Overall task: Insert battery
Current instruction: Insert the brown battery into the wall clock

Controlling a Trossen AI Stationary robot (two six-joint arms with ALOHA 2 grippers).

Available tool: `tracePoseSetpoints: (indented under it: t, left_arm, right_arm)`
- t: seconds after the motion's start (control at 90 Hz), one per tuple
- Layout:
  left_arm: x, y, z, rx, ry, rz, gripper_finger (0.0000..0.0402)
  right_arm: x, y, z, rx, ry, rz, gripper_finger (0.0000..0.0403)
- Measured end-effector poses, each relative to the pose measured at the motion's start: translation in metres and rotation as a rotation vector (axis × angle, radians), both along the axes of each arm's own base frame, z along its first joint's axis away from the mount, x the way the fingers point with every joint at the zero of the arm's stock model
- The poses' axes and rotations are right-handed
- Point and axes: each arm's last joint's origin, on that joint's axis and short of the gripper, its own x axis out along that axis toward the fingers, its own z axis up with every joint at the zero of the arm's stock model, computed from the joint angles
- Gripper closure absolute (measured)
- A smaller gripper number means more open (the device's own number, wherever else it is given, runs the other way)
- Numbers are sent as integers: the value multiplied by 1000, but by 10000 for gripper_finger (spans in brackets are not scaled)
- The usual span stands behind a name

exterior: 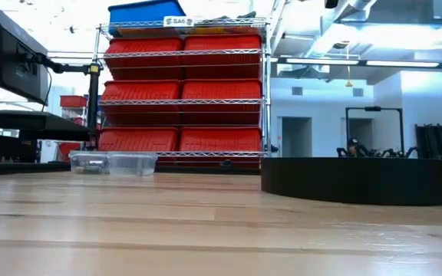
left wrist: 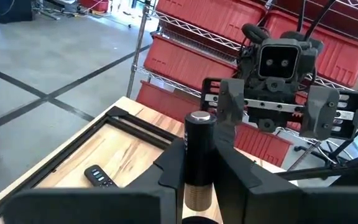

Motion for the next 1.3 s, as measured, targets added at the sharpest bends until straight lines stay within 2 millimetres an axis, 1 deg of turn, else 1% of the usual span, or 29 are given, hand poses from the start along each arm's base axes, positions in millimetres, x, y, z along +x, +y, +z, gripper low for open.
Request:
tracePoseSetpoints:
  t: [0.278, 0.567, 0.756, 0.9, 0.989, 1.122, 1.233, 1.3]
  left_arm:
    - [0, 0, 0, 0, -3, 0, 361]
    - [0, 0, 6, 11, -60, 0, 361]
    - [0, 0, 6, 11, -65, 0, 361]
    - [2, 0, 6, 10, -68, -1, 361]
    - [2, 0, 5, 2, -68, -1, 361]
    - [2, 0, 7, -14, -88, -1, 361]
    - [2, 0, 12, -21, -146, -3, 361]
    - [1, 0, 16, -19, -189, -4, 361]
  right_arm:
    - [-2, 0, 5, -41, -50, -12, 127]
    - [-1, 0, 4, -40, -36, -11, 127]
    - [-1, 0, 2, -39, -14, -10, 127]
    - [0, 0, 1, 10, -20, 7, 127]
    - [0, 0, 2, 10, -21, 7, 127]
    - [-1, 3, 4, -81, -29, -11, 127]
    - [0, 9, 8, -233, -7, -39, 127]
    - [6, 12, 13, -334, 16, -80, 127]
